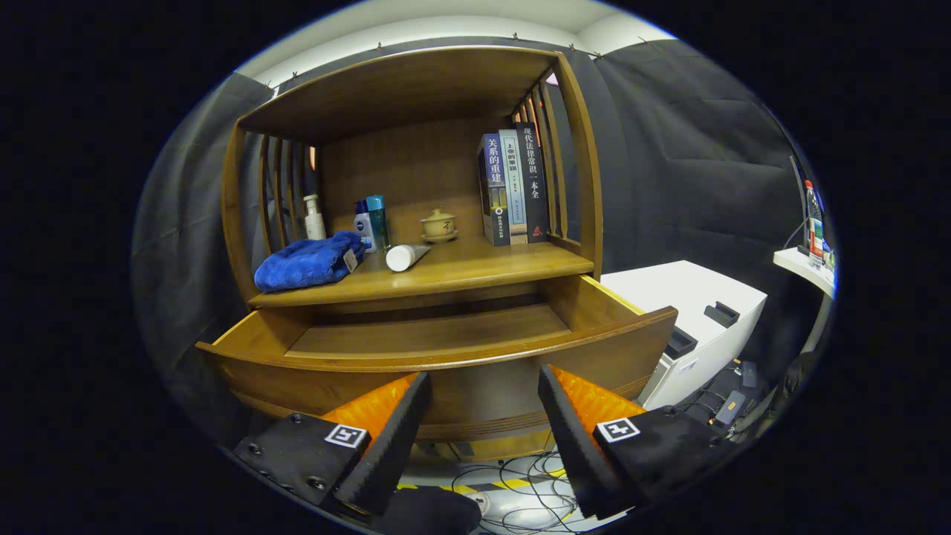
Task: Pull open the drawer, take out the items inside it, and place them on the countertop above the cabinet.
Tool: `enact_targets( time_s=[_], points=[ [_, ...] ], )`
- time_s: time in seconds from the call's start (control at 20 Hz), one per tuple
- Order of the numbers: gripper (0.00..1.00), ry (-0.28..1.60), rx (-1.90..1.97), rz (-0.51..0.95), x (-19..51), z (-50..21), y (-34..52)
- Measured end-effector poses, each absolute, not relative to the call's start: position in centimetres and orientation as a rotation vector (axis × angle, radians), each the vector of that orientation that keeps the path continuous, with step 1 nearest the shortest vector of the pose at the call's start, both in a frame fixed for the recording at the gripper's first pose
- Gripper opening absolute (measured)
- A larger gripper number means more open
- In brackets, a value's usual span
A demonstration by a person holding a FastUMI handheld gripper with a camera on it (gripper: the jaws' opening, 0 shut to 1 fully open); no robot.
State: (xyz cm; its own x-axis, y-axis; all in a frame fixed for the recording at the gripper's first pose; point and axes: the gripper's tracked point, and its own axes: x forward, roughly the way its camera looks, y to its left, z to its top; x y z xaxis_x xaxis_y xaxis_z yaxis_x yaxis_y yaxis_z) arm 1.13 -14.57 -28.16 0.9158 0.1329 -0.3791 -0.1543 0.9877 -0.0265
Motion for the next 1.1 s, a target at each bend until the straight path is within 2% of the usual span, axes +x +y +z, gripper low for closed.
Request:
enact_targets(
  time_s=[1.1],
  points=[
    [0.98, 0.427, -0.002, 0.122, 9.4, -30.5, -12.1]
  ],
)
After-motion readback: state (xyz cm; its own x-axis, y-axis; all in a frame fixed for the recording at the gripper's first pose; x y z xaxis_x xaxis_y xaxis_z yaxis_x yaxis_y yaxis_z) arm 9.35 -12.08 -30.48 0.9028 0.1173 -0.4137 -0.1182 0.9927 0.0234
